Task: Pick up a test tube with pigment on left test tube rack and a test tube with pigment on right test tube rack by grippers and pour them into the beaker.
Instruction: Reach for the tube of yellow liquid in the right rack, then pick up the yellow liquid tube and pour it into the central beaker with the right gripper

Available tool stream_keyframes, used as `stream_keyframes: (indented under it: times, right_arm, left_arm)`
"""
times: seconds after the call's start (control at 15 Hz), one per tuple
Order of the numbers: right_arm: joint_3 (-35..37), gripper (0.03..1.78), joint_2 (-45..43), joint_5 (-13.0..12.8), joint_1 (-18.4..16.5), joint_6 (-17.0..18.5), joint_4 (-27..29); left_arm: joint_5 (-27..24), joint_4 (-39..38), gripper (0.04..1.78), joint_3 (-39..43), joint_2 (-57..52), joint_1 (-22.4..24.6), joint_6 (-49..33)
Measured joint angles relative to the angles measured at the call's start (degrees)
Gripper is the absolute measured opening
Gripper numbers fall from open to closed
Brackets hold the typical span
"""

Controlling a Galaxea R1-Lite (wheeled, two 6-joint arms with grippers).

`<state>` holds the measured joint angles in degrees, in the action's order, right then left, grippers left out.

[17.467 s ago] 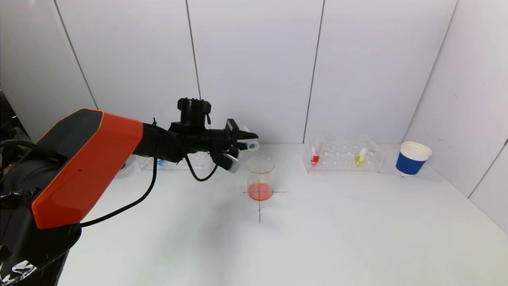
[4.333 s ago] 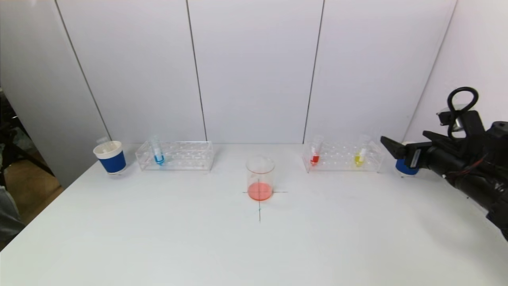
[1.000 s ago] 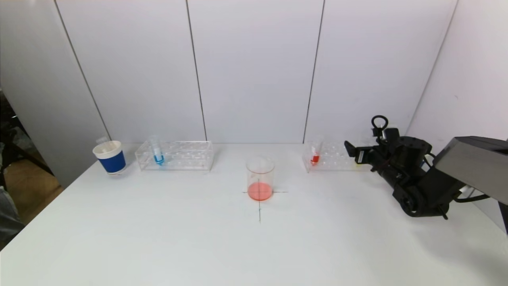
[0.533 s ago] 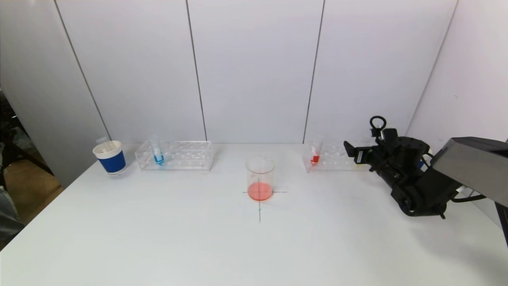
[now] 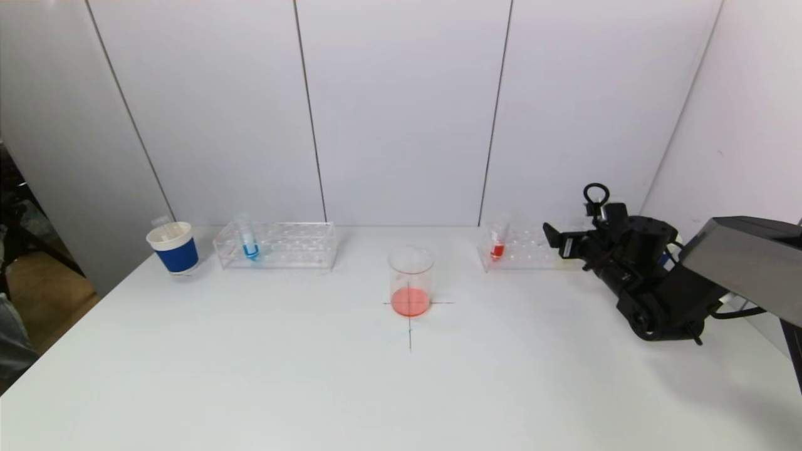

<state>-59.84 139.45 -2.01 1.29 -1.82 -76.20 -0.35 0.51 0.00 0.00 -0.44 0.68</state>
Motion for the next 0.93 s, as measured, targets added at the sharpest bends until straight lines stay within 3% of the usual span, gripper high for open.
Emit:
stream_keyframes:
  times: [0.27, 0.6, 0.93]
  right_arm:
    - [0.0, 1.36, 0.02, 0.0, 0.0, 0.0, 0.02]
    - [-0.16, 0.53, 0.11, 0.01, 0.05, 0.0, 0.02]
    - [-0.18, 0.5, 0.11, 0.0, 0.0, 0.0, 0.02]
  left_arm:
    - [0.02, 0.01, 1.76, 0.0, 0.0, 0.0, 0.0]
    - [0.0, 0.01, 1.76, 0.0, 0.0, 0.0, 0.0]
    - [0.02, 0.01, 1.76, 0.0, 0.0, 0.0, 0.0]
